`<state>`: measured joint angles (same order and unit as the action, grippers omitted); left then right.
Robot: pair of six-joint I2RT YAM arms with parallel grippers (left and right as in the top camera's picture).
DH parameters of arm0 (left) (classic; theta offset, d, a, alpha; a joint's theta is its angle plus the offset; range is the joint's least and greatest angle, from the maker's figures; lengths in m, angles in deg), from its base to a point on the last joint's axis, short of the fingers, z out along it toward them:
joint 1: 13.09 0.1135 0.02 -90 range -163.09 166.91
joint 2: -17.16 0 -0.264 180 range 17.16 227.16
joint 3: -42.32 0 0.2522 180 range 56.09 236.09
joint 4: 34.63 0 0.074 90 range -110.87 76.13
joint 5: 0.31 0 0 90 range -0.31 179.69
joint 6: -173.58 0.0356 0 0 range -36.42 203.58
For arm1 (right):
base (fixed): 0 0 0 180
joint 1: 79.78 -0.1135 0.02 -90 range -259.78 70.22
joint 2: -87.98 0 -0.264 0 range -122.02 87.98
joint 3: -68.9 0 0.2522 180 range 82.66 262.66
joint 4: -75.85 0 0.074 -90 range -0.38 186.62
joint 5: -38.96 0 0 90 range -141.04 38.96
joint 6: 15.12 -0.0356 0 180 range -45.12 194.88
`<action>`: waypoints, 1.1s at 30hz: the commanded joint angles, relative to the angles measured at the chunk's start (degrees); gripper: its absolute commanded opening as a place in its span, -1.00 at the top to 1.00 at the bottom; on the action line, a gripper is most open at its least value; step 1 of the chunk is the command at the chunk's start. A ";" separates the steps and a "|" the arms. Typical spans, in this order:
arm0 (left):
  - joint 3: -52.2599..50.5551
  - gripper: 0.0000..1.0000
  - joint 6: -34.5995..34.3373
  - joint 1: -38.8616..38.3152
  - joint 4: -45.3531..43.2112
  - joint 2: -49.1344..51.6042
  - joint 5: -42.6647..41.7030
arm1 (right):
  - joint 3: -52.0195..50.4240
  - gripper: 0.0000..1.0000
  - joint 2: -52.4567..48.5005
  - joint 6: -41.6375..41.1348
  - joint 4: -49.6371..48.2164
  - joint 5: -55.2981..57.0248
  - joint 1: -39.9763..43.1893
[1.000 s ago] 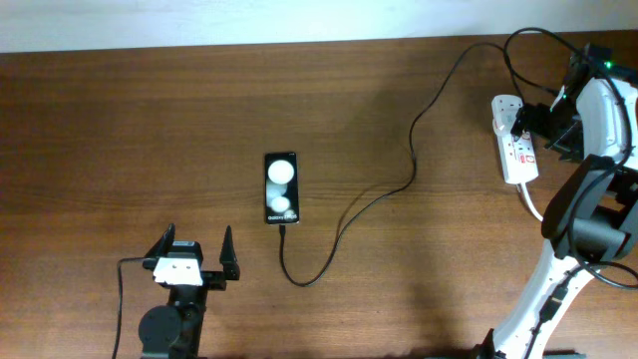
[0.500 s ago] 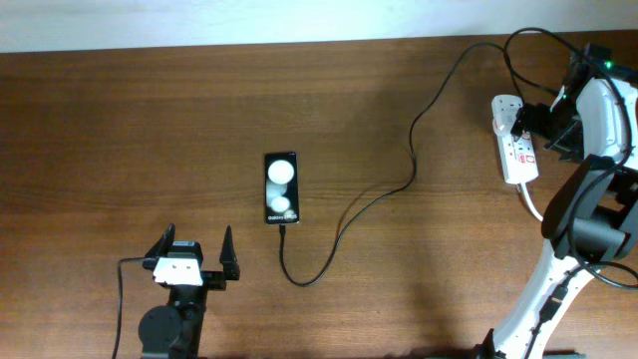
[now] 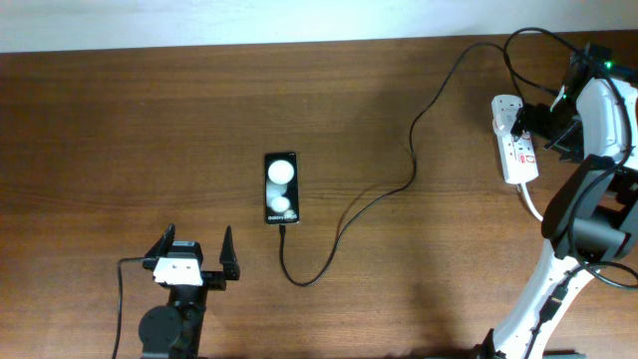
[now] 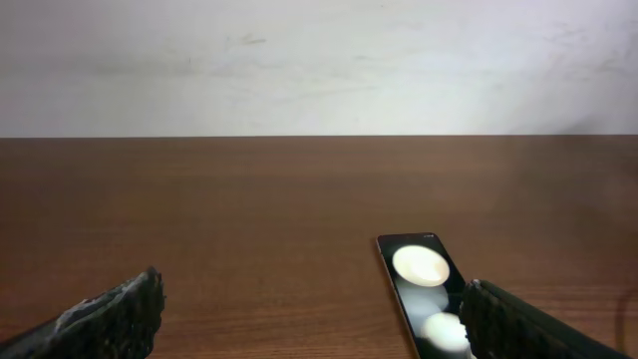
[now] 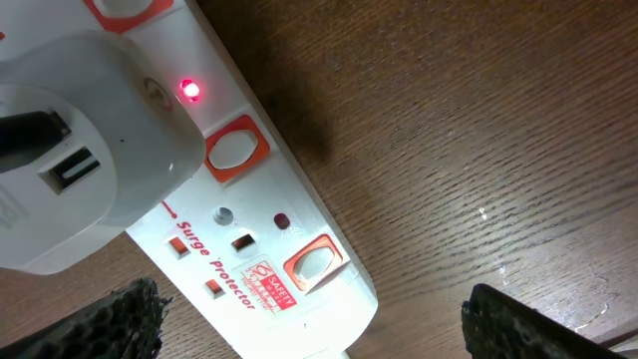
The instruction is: Plug charger to phone and switch on socket
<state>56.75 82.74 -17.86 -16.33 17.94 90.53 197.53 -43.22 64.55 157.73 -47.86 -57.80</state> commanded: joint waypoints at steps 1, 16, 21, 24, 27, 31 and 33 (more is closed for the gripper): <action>-0.15 -0.98 1.14 0.33 0.31 -0.48 -0.85 | 0.44 -0.97 0.09 0.04 0.04 0.48 0.17; -0.13 -0.98 1.14 0.33 0.28 -0.48 -0.85 | 0.44 -0.97 0.35 0.04 0.04 0.48 0.17; -0.15 -0.98 1.14 0.33 0.31 -0.48 -0.85 | 0.44 -0.97 3.39 0.04 0.04 0.48 0.04; -0.15 -0.98 1.11 0.33 0.31 -0.48 -0.85 | 0.44 -0.97 6.10 0.04 0.04 0.48 0.07; -0.13 -0.98 1.14 0.33 0.31 -0.48 -0.85 | 0.44 -0.98 9.68 0.04 0.04 0.48 0.07; -0.13 -0.98 1.14 0.33 0.31 -0.48 -0.85 | 0.44 -0.97 14.49 0.04 0.04 0.50 0.07; -0.13 -0.98 1.14 0.33 0.31 -0.48 -0.85 | 0.44 -0.97 16.39 0.04 0.04 0.50 0.07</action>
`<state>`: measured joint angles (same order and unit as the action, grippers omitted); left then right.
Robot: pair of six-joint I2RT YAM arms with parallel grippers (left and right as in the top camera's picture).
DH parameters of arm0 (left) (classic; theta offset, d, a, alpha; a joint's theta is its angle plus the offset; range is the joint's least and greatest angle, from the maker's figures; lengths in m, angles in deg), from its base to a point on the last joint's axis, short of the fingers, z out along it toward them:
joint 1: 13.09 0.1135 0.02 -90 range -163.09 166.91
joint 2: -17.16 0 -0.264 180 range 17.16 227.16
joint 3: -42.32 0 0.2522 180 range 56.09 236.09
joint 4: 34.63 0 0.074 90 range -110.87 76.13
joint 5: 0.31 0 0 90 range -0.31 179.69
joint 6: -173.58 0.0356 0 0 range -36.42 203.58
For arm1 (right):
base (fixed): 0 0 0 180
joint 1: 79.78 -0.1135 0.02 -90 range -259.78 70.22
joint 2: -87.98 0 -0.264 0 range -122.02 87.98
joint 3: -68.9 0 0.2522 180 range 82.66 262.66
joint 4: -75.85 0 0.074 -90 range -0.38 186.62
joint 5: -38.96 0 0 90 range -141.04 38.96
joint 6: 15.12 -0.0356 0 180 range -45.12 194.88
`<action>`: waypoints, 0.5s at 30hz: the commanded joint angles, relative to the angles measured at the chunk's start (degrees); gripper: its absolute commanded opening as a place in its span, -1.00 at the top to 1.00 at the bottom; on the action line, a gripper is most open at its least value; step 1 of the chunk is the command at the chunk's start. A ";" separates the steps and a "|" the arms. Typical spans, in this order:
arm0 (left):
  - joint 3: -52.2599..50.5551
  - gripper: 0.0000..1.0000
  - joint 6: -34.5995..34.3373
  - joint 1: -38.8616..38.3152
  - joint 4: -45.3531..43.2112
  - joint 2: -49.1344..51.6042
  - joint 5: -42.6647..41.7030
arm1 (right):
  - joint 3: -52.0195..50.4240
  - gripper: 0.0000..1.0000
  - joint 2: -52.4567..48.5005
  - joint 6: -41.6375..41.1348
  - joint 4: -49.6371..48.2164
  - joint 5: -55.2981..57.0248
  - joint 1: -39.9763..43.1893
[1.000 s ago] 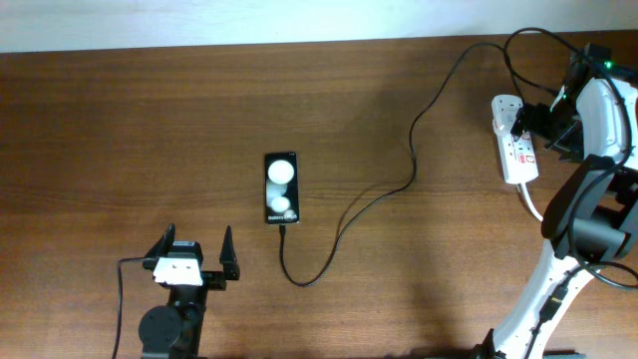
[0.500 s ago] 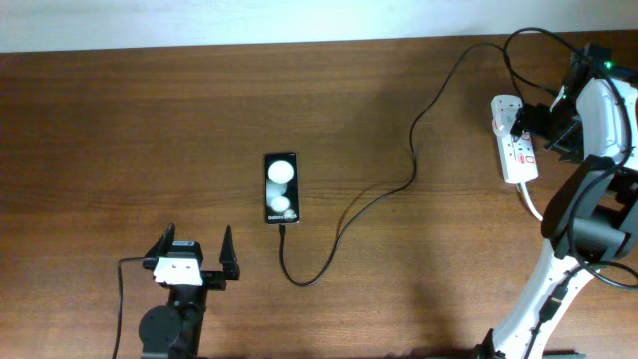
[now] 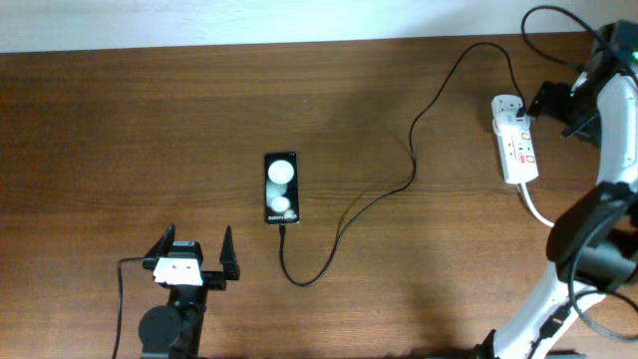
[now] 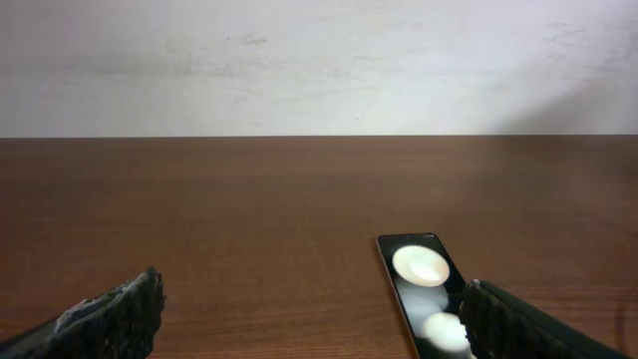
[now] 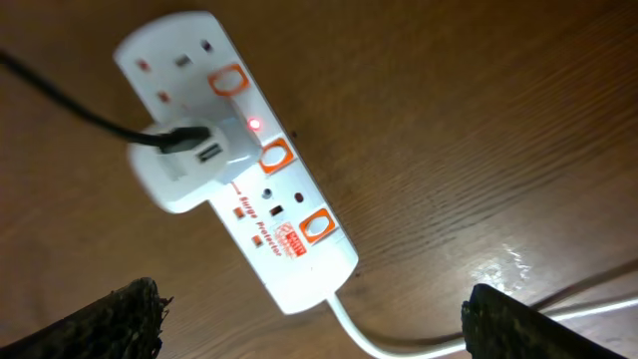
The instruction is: Plug charger to phone and switch on socket
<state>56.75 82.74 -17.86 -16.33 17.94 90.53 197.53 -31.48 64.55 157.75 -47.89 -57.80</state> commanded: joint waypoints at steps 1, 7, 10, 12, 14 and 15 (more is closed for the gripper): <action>-0.13 -0.98 1.14 0.33 0.31 -0.48 -0.85 | 0.44 -0.97 5.49 0.04 0.02 0.52 0.07; -0.15 -0.98 1.14 0.33 0.31 -0.48 -0.85 | 0.44 -0.97 11.17 0.04 0.02 0.50 0.07; -0.13 -0.98 1.11 0.33 0.31 -0.48 -0.85 | 0.44 -0.97 14.19 0.04 0.02 0.50 0.07; -0.15 -0.98 1.14 0.33 0.31 -0.48 -0.85 | 0.44 -0.97 15.80 0.04 0.02 0.52 0.07; -0.15 -0.98 1.14 0.33 0.31 -0.48 -0.85 | 0.44 -0.97 17.18 0.04 0.02 0.52 0.07; -0.15 -0.98 1.14 0.33 0.31 -0.48 -0.85 | 0.44 -0.97 17.81 0.04 0.04 0.50 0.07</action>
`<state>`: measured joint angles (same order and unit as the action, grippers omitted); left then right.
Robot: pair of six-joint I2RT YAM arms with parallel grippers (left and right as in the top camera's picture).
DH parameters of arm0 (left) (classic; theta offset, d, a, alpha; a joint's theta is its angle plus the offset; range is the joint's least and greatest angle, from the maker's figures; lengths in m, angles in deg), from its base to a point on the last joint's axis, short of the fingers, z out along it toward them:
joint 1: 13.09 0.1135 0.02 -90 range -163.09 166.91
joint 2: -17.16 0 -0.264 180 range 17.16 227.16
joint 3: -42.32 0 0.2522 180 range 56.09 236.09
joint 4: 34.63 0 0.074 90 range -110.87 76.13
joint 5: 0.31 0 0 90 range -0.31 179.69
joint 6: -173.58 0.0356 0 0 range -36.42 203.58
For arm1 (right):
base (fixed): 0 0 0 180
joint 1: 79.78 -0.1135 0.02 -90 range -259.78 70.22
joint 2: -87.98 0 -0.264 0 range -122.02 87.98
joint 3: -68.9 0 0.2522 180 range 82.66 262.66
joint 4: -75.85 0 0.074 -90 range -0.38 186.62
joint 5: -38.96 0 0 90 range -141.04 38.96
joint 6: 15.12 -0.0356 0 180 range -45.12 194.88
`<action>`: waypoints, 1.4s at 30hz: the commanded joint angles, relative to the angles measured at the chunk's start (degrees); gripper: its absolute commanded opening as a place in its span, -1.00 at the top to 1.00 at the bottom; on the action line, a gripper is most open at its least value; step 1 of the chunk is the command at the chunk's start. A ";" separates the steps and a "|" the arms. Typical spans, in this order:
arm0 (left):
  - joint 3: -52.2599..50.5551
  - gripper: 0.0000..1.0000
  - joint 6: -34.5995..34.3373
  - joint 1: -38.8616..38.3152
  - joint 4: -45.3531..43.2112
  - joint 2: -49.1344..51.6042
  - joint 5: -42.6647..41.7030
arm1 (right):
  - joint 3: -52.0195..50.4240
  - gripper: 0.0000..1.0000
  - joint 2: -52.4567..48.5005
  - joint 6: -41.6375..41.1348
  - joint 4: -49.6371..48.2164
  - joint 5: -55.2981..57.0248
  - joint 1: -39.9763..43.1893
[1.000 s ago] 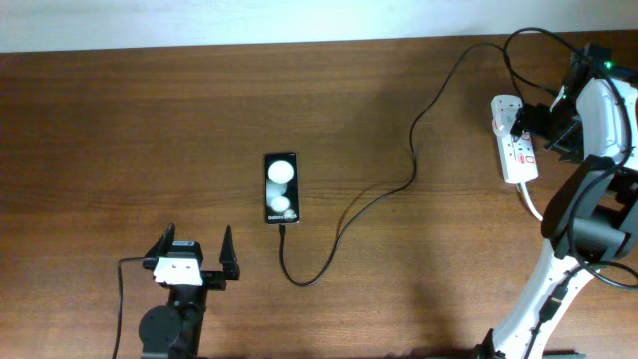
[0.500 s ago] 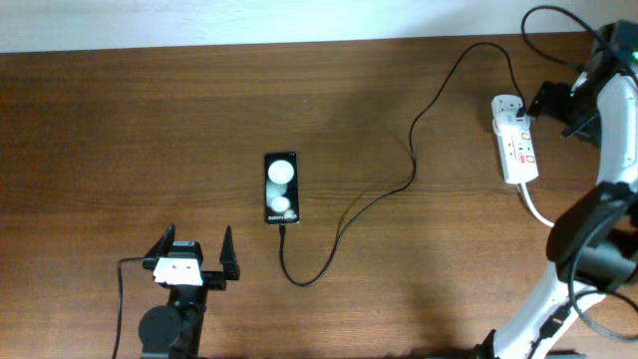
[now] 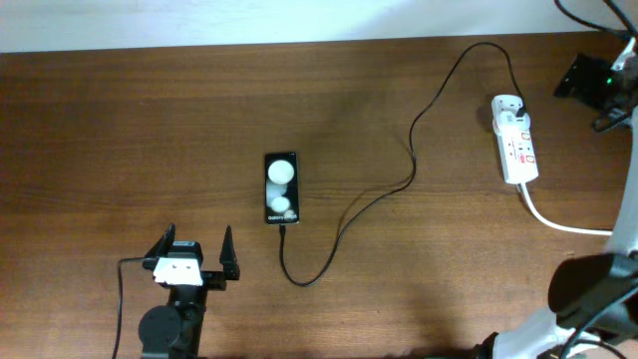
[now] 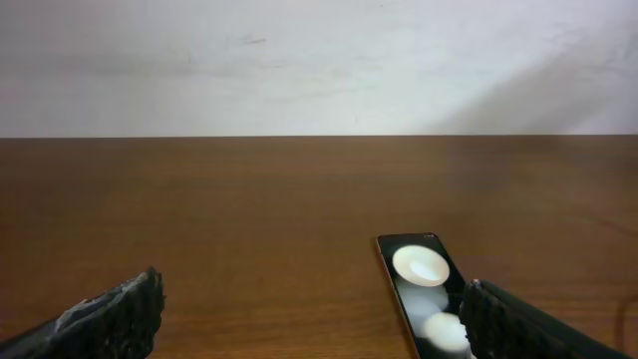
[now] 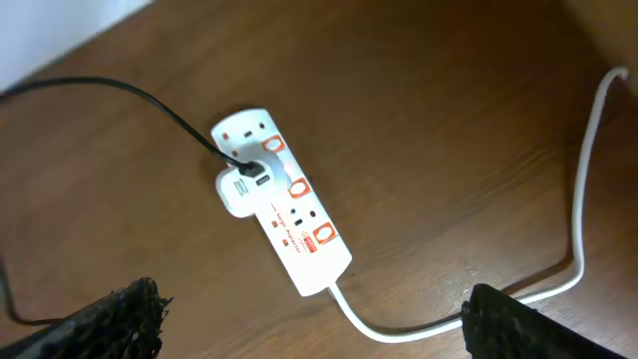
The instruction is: Plug charger to phone and switch on socket
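Note:
The black phone lies face up in the middle of the table, its screen reflecting lights. A black charger cable is plugged into the phone's near end and runs right to a white adapter seated in the white power strip at the far right. My right gripper hangs open high above the strip, holding nothing. My left gripper rests open near the front edge, left of the phone.
The strip's white cord curves off toward the right table edge. A white wall stands behind the brown wooden table.
My right gripper has risen and drawn back to the right, so the power strip looks smaller and the whole strip and its cord show. Left arm, phone and cable have not moved.
My right gripper was open close over the strip, a red light glowing beside the adapter. Then it stood higher, the light still on. Now it is higher again, well clear of the strip. The phone stayed plugged in throughout and the left arm stayed still.

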<state>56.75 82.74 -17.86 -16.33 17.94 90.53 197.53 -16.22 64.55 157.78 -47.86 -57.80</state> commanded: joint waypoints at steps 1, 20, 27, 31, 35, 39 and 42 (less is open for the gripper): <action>-0.15 -0.98 1.11 0.33 0.31 -0.48 -0.85 | 0.44 -0.97 3.50 0.04 0.00 0.48 0.07; -0.13 -0.98 1.14 0.33 0.31 -0.48 -0.85 | 0.44 -0.97 18.49 0.04 0.02 0.50 0.07; -0.15 -0.98 1.11 0.33 0.31 -0.48 -0.85 | 0.44 -0.97 23.76 0.04 0.04 0.50 0.07; -0.15 -0.98 1.14 0.33 0.31 -0.48 -0.85 | 0.44 -0.97 25.73 0.04 0.04 0.50 0.07; -0.13 -0.98 1.11 0.33 0.31 -0.48 -0.85 | 0.44 -0.97 26.23 0.04 0.04 0.50 0.07; -0.15 -0.98 1.11 0.33 0.31 -0.48 -0.85 | 0.44 -0.97 25.83 0.02 0.07 0.50 0.07; -0.15 -0.98 1.11 0.33 0.31 -0.48 -0.85 | 0.44 -0.97 25.07 0.04 0.07 0.48 0.07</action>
<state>56.75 82.74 -17.86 -16.33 17.94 90.53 197.53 9.28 64.57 157.80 -47.86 -57.80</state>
